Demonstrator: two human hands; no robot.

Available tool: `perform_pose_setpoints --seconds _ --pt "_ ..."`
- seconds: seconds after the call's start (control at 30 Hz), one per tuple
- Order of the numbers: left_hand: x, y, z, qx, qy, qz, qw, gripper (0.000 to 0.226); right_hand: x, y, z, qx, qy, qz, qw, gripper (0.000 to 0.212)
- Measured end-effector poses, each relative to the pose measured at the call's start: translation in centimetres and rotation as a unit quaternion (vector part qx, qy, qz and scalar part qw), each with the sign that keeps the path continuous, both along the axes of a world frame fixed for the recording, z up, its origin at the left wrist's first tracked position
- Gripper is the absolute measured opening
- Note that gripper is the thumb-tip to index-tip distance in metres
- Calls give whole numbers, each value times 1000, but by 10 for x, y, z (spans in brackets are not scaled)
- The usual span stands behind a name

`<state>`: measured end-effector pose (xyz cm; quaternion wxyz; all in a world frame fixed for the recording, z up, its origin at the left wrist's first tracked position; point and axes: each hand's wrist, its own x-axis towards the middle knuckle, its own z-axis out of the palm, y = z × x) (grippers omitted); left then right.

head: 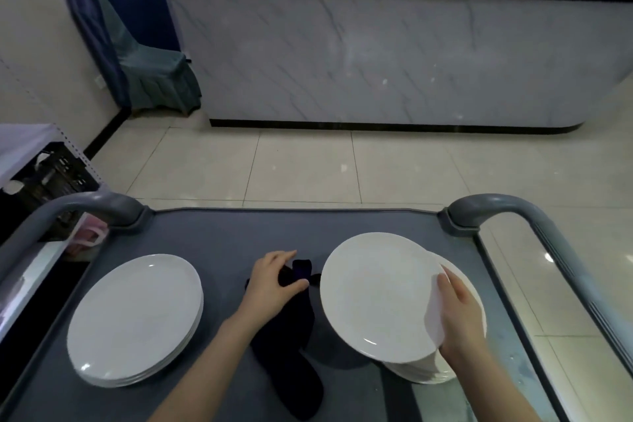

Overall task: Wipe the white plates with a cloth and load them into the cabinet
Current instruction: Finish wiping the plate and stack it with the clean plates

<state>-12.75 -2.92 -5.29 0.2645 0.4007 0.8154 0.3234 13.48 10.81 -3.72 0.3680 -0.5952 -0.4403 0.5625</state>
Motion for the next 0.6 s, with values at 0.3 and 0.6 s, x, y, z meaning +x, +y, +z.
perform_pose_setpoints --seconds 0.3,0.6 --pt "-22 3 3 77 -41 0 996 21 -17 -13 7 -10 -6 28 1000 25" --pt "-44 -17 48 174 46 101 979 9 -55 -27 22 10 3 73 997 23"
